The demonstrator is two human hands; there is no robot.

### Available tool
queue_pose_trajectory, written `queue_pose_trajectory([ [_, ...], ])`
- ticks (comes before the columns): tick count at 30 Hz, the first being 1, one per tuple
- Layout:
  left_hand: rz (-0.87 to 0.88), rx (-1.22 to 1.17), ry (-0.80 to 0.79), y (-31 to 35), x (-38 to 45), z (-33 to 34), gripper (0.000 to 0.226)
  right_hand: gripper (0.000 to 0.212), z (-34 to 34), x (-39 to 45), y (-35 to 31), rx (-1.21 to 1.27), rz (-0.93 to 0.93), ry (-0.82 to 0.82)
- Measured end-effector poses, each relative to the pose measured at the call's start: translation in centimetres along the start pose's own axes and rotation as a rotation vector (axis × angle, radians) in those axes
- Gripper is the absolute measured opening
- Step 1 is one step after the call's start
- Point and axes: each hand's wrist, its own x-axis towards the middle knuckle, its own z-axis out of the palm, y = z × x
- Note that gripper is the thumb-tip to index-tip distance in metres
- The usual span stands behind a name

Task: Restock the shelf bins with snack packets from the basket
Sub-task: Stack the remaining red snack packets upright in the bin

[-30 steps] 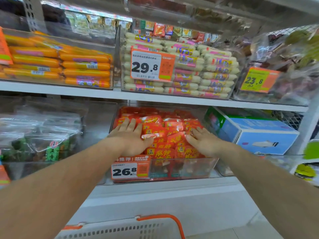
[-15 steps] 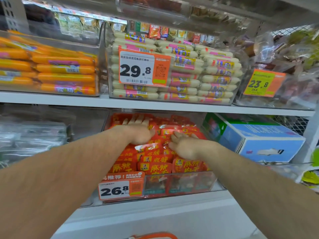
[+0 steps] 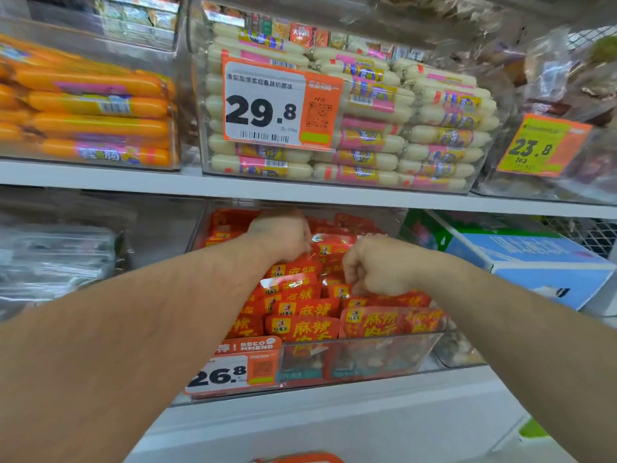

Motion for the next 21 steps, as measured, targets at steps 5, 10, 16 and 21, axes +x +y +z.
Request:
queue_pose_trajectory([
  [5,-0.080,-0.026,-0.091,-1.0,1.0,0.1,0.017,0.011,-0.4,-0.1,0.3,0.007,0.018,-0.069],
  [10,-0.063,0.035,-0.023,-0.7,0.9,0.4,0.027,0.017,-0.7,1.1,-0.5,0.058,0.012,-0.093],
  [16,-0.034,-0.018,0.039,-1.2,0.1,0.7,0.019,0.035,-0.6,5.1,0.5,-0.126,0.229,0.153],
  [21,-0.061,-0.027,-0.002,-1.0,0.1,0.7,0.019,0.015,0.7,7.2,0.3,-0.202,0.162,0.183],
])
